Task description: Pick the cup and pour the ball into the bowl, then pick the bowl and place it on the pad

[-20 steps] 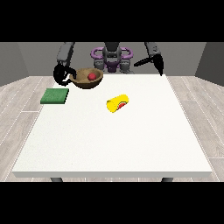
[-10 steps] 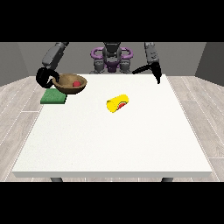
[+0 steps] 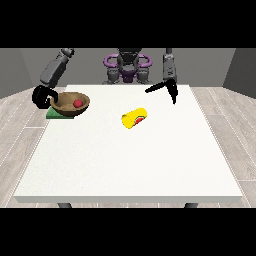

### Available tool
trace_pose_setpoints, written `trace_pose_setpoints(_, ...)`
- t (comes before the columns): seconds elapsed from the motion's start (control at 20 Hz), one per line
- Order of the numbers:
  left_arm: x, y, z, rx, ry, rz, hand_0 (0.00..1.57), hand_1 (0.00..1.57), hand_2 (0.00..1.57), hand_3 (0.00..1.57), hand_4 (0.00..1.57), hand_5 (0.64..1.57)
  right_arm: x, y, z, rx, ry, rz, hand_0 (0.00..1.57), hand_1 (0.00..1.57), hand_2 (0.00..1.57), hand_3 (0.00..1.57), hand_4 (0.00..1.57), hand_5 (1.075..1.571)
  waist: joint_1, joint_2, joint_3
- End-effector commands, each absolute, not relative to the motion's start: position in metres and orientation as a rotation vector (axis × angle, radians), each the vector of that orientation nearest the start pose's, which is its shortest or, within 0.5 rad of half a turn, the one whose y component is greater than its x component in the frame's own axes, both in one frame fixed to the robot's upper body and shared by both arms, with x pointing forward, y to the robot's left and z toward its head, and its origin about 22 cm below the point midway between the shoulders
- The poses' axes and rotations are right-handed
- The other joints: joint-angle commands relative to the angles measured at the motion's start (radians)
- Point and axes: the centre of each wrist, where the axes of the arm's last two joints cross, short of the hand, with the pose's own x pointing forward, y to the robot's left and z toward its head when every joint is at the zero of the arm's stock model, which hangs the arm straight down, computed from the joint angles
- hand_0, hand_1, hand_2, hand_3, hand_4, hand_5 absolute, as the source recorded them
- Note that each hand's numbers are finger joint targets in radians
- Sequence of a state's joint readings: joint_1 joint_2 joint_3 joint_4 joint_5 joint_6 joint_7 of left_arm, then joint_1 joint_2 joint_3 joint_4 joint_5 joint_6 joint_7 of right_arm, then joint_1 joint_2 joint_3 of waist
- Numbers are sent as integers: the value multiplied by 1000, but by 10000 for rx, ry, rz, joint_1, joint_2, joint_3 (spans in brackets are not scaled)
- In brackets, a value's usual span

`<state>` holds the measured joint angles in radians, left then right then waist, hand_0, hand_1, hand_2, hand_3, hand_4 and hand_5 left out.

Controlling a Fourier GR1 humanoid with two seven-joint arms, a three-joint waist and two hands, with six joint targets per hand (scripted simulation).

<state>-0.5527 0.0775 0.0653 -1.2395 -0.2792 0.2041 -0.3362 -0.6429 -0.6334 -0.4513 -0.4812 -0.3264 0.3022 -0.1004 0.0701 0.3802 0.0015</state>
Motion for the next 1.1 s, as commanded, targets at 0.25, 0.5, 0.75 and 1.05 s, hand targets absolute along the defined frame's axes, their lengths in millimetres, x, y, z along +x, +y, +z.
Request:
trace_pose_setpoints(0.25,343,177,113,3854,-22849,-2555,0,0,0,0,0,1563,326,-516,104,-2193,-16413,-2872,1571,1571,1571,0,1035,1569,142,1598,9)
trace_pose_setpoints(0.5,336,187,123,3444,-22377,-2794,0,0,0,0,0,1564,320,-519,95,-2608,-16243,-2424,1571,1571,1571,199,1036,1570,-90,1185,2)
trace_pose_setpoints(0.75,332,196,126,3461,-22457,-2553,0,0,0,0,0,1565,325,-519,99,-1567,-15971,-3506,1571,1571,1571,0,836,1569,-52,1082,-4)
trace_pose_setpoints(1.05,331,204,132,3277,-22081,-2464,0,0,0,0,0,1566,319,-518,86,-1536,-15182,-3060,1571,1571,1571,815,735,1571,-122,680,-4)
